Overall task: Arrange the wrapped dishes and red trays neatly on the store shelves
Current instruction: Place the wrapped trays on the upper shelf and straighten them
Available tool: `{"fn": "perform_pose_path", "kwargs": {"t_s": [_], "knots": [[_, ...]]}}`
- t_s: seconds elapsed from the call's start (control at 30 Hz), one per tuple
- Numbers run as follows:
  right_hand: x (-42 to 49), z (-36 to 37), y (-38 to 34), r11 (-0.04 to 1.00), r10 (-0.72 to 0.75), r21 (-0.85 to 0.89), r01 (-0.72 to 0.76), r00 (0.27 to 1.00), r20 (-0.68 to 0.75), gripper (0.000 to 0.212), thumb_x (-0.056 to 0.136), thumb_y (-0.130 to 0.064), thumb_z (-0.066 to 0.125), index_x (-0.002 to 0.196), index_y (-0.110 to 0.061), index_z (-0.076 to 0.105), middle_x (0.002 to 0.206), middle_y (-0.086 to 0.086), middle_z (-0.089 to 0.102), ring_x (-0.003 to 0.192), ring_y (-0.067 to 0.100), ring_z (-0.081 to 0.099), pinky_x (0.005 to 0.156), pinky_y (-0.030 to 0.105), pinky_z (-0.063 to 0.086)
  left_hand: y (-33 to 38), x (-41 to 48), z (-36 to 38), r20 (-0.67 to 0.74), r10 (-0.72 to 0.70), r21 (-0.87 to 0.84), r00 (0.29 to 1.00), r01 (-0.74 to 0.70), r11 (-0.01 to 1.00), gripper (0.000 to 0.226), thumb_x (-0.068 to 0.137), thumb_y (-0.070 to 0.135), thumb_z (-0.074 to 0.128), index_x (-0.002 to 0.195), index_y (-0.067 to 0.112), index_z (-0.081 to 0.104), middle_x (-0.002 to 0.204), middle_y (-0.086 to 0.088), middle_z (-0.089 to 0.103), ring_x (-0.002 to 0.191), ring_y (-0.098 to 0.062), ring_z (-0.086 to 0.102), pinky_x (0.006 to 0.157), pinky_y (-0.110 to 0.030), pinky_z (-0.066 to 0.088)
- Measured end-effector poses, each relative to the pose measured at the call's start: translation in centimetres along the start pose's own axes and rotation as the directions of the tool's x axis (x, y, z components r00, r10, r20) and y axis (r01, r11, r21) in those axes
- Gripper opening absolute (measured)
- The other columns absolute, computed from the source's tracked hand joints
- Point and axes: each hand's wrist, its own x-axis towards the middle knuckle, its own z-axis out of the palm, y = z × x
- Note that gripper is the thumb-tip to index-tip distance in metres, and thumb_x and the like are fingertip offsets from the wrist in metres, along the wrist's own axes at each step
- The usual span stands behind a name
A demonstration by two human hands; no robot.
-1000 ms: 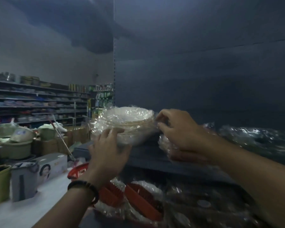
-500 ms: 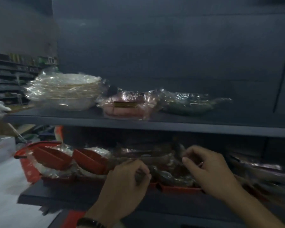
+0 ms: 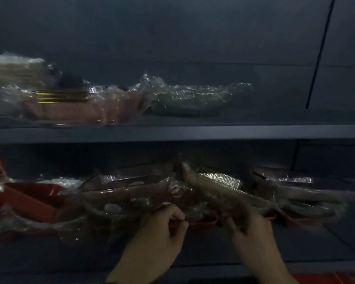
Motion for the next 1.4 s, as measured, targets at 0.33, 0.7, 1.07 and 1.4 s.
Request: {"fn": "perform_pose_path", "kwargs": {"t_s": [0.33, 0.7, 1.07, 1.4], "knots": [[2.4, 4.2, 1.0, 0.998, -0.002, 0.068, 0.009, 0.996, -0.092, 0.068, 0.098, -0.016, 0.067, 0.157, -0.036, 0.04, 0.125, -0.004, 0.07, 0.112, 0.01, 0.067, 0.096, 0.031, 0.056, -1.5, 1.9, 2.6, -0.015, 0.057, 0.085, 0.998, -0.056, 0.995, 0.016, 0.095, 0.047, 0.07, 0.107, 0.049, 0.059, 0.121, 0.034, 0.057, 0.102, 0.012, 0.056, 0.082, -0.022, 0.056], [6.0, 5.2, 0.4, 0.992, 0.052, 0.117, -0.045, 0.997, -0.056, 0.02, 0.103, -0.025, 0.063, 0.122, -0.027, 0.059, 0.083, -0.015, 0.07, 0.073, -0.008, 0.067, 0.057, 0.005, 0.045, -2.9, 1.8, 3.3, 0.003, 0.042, 0.008, 0.999, -0.042, 0.999, 0.029, 0.094, 0.046, 0.073, 0.118, 0.052, 0.058, 0.13, 0.042, 0.043, 0.114, 0.019, 0.047, 0.077, -0.01, 0.043], [5.4, 4.3, -0.1, 0.954, 0.065, 0.299, 0.008, 0.97, -0.233, 0.008, 0.103, -0.026, 0.065, 0.098, -0.03, 0.059, 0.072, -0.018, 0.069, 0.061, 0.003, 0.064, 0.051, 0.012, 0.044, -3.1, 1.1, 2.5, 0.066, -0.056, -0.168, 0.996, 0.066, 0.984, 0.022, 0.094, 0.039, 0.075, 0.109, 0.053, 0.065, 0.127, 0.037, 0.054, 0.115, 0.013, 0.054, 0.08, -0.018, 0.044], [1.5, 0.3, -2.0, 0.909, 0.043, 0.413, 0.061, 0.97, -0.24, 0.012, 0.1, -0.023, 0.067, 0.097, -0.034, 0.063, 0.081, -0.002, 0.067, 0.071, 0.02, 0.067, 0.063, 0.038, 0.058, -1.6, -0.1, -0.9, 0.102, -0.104, -0.301, 0.989, 0.13, 0.945, 0.022, 0.097, 0.049, 0.067, 0.118, 0.056, 0.062, 0.118, 0.035, 0.065, 0.11, 0.016, 0.06, 0.087, -0.017, 0.048]]}}
